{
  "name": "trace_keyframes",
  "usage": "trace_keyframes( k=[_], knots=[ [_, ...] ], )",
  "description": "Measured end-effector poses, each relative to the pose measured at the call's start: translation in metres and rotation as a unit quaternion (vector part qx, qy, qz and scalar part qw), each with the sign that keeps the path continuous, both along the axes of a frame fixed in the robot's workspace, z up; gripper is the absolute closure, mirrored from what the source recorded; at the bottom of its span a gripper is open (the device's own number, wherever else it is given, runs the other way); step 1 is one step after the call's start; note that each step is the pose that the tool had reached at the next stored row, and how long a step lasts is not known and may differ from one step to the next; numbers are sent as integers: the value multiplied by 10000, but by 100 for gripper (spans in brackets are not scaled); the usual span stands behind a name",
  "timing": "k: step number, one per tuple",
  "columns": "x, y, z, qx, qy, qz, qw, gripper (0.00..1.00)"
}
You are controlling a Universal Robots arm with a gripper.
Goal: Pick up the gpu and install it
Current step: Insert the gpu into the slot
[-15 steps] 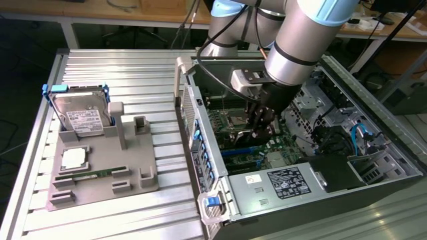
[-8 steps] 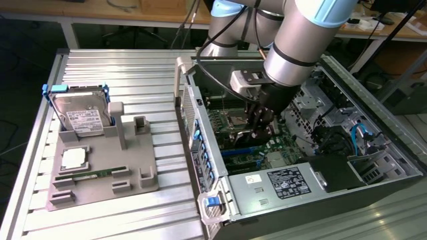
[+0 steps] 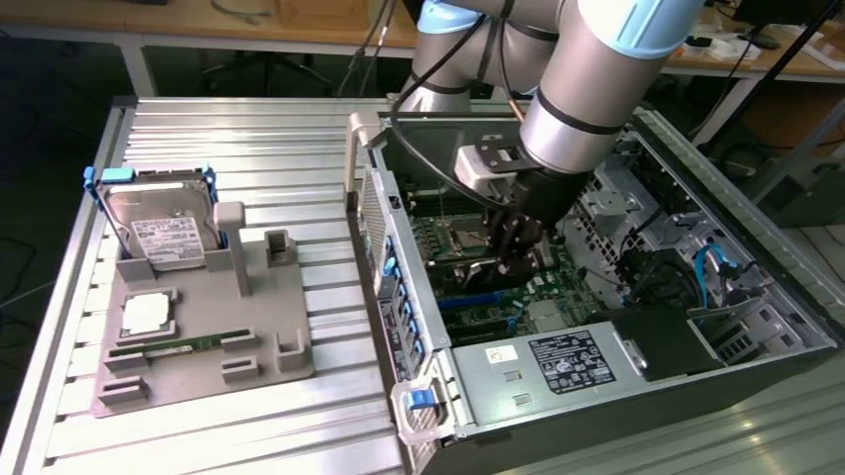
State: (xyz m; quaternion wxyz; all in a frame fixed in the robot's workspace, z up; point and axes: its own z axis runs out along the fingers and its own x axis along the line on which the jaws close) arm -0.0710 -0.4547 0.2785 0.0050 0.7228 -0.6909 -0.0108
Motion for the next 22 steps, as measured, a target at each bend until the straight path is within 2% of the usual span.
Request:
trace_keyframes(
  k=[3,8,22],
  knots=[
    [1,1,-10,-2,-37,2,10000,73],
    [0,28,-15,0,-40,-23,10000,73],
    [-63,27,-108,-12,-42,-258,9997,73]
  ],
)
